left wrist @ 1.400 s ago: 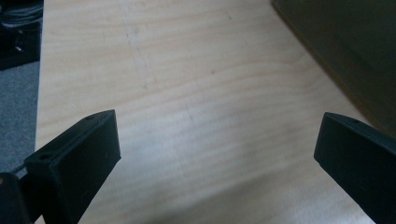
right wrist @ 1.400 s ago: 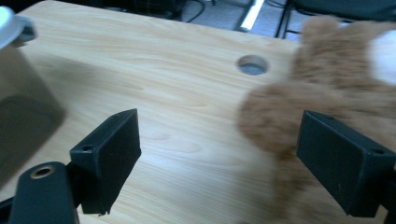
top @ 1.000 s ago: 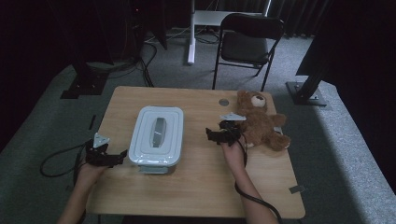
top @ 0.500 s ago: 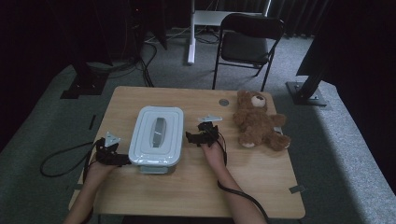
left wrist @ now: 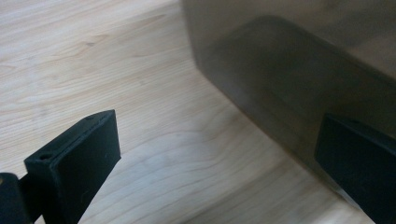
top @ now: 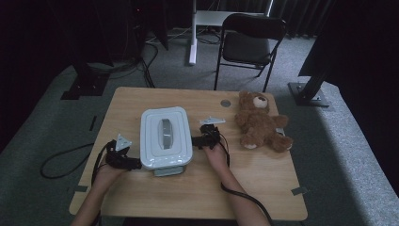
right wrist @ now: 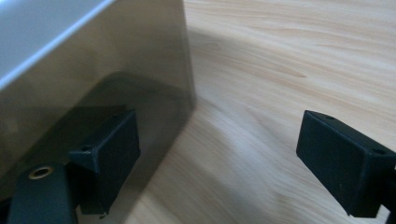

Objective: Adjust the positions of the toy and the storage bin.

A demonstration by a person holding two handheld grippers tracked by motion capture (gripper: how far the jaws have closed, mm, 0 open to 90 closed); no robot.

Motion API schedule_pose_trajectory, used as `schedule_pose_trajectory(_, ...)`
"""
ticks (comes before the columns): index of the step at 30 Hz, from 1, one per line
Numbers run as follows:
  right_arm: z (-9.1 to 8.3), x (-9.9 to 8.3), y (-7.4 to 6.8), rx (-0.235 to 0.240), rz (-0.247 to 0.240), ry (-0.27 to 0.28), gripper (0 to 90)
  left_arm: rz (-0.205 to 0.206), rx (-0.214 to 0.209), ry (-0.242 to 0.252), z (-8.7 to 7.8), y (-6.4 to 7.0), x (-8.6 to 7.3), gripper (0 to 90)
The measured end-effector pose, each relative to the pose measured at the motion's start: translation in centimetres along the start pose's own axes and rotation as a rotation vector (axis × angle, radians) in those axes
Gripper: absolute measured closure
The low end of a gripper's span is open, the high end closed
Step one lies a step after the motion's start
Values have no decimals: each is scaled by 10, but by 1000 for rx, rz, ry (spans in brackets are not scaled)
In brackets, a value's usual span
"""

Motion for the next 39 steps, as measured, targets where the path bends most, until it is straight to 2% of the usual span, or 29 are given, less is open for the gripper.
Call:
schedule_pose_trajectory(4,-2,-3,5,23,2,-10,133,14,-16,-1,1,9,2,10)
schedule_pose_trajectory(9,-5,-8,7,78,-20,-27,167,29,-6,-7,0,18,5,10)
schedule_pose_trajectory(15,-11,-15,7,110,-57,-27,185,49,-31,-19,-3,31,3,10)
schedule_pose_trajectory(18,-15,-19,8,119,-70,-23,192,64,-46,-23,-5,39,3,10)
schedule_pose_trajectory(26,-32,-30,9,134,-132,5,193,73,-67,-13,-13,56,2,10)
schedule_pose_trajectory(34,-43,-41,9,185,-137,-10,202,100,-110,-22,-17,73,-2,10)
schedule_pose_trajectory(39,-51,-48,11,181,-170,-6,202,130,-133,-26,-20,87,-3,10)
Point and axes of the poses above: each handheld gripper's, and its own axes: z roughly forward along the jaws, x roughly out of its top, y roughly to its right, the point moved 6 cm from there along z, roughly forward along the jaws, and after that the axes turned 10 degrees about -y, right-handed, at the moved point
